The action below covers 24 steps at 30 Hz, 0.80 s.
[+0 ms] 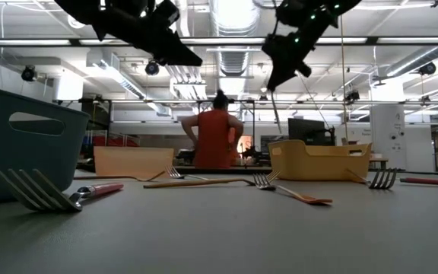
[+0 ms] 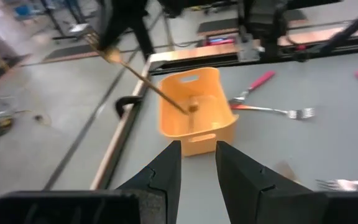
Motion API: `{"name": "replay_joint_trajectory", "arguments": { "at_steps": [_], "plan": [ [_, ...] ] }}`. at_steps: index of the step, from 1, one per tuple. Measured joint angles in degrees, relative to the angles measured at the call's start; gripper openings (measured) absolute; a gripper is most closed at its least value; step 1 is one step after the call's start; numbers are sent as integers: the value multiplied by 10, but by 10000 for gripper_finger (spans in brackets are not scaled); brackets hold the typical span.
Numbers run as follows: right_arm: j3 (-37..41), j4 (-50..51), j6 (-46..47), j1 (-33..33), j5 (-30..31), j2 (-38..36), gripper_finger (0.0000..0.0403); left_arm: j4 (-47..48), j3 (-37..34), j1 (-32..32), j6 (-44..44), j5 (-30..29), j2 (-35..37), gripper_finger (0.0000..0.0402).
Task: Sort silverware by color (type)
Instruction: Put the gold fork into the yellow bin
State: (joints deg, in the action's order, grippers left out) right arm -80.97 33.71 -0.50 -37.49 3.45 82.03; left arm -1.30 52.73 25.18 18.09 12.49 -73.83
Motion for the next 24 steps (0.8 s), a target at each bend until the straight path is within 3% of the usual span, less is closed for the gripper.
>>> {"name": "replay_joint_trajectory", "arguments": {
  "at_steps": [3, 11, 19, 24],
  "plan": [
    [72, -85, 36, 15, 28, -54, 8, -1, 0, -2, -1, 36, 0, 82],
    [268, -371, 82, 61, 31, -171, 8, -27, 0, -6, -53, 108, -9, 82],
    [389, -622, 97, 101, 32, -205, 8, -147, 0, -23, -135, 111, -68, 82],
    [420, -650, 60, 137, 33, -203, 8, -156, 4, -37, -155, 65, -91, 82]
  ]
}}
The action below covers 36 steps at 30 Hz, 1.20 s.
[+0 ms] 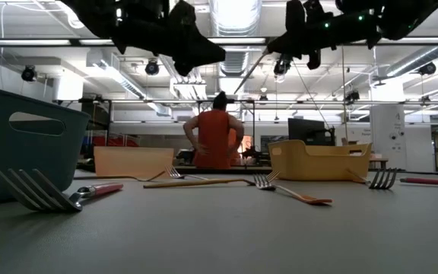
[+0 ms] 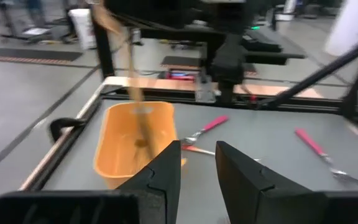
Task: Sort silverware by color (type)
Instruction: Put the gold fork into the yellow bin
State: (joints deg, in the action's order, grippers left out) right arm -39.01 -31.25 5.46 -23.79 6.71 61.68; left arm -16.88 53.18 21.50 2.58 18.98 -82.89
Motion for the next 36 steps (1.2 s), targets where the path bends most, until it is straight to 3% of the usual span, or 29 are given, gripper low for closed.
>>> {"name": "replay_joint_trajectory", "arguments": {
  "at_steps": [8, 16, 21, 29, 36],
  "plan": [
    [18, -13, -35, 56, 82, 31, 8, -2, 0, -41, -2, -84, -11, 82],
    [18, -31, -65, 67, 79, 43, 8, -11, 2, -47, -16, -146, -13, 82],
    [21, -27, -62, 74, 79, 48, 8, -12, 18, -48, -20, -151, -31, 84],
    [21, -38, -46, 81, 89, 59, 8, -11, 68, -59, 8, -151, -85, 134],
    [21, -49, -25, 85, 143, 77, 9, 8, 129, -60, 22, -153, -141, 179]
  ]
}}
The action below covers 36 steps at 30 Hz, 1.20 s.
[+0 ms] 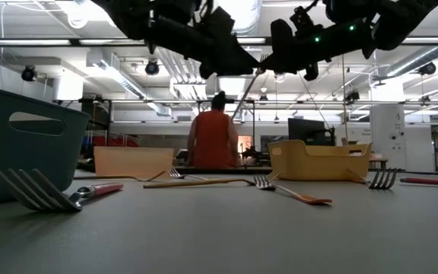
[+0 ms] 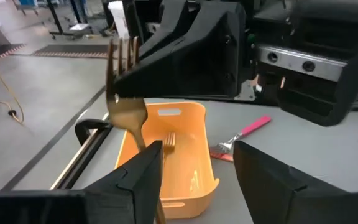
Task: Sort silverware by color (type)
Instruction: Put the gold fork into the yellow bin
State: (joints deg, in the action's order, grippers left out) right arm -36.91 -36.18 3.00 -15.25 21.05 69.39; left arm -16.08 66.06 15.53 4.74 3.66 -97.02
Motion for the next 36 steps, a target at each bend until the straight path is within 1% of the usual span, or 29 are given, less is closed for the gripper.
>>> {"name": "replay_joint_trajectory", "arguments": {
  "at_steps": [3, 7, 13, 15, 19, 20, 28, 36],
  "plan": [
    [0, -16, 3, 1, 0, 7, 9, 37, 33, 0, 7, -4, -22, 182],
    [0, -21, 4, 1, 4, 10, 9, 91, 72, -2, 15, -28, -44, 180],
    [0, -23, 4, 1, 2, 10, 9, 147, 93, -14, 33, -48, -43, 171],
    [0, -23, 5, 1, 1, 10, 9, 160, 92, -21, 33, -77, -32, 169],
    [0, -23, 6, 1, 4, 10, 9, 187, 92, -29, 37, -158, -16, 169],
    [0, -23, 7, 1, 4, 10, 9, 194, 92, -29, 39, -170, -16, 169],
    [0, -23, 13, 3, 5, 10, 9, 138, 93, -28, 43, -196, -29, 168],
    [0, -25, 10, 4, 6, 12, 9, 117, 93, -27, 55, -210, -45, 168]
  ]
}}
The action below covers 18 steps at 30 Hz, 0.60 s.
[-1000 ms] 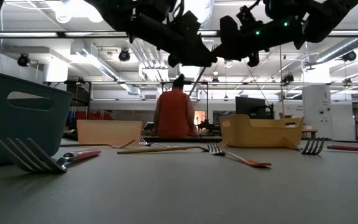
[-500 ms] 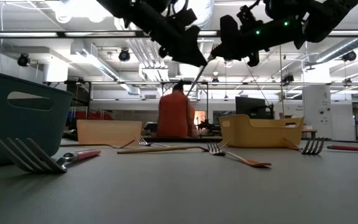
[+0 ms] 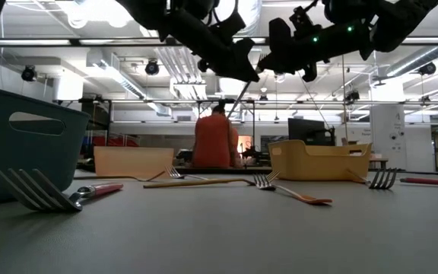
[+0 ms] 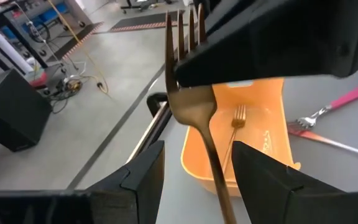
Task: Sort silverware by color (type)
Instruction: Put the gold fork into the yellow bin
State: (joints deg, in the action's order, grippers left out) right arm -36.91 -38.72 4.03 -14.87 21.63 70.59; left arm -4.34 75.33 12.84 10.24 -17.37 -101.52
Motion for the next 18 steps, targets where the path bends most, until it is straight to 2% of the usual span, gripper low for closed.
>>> {"name": "replay_joint_trajectory", "arguments": {
  "at_steps": [10, 18],
  "plan": [
    [0, -8, 4, 0, -1, 8, 9, -2, 0, 0, -2, -3, -12, 157],
    [0, -10, 3, 0, -1, 8, 9, -3, 0, 0, -1, -3, -12, 92]
  ]
}}
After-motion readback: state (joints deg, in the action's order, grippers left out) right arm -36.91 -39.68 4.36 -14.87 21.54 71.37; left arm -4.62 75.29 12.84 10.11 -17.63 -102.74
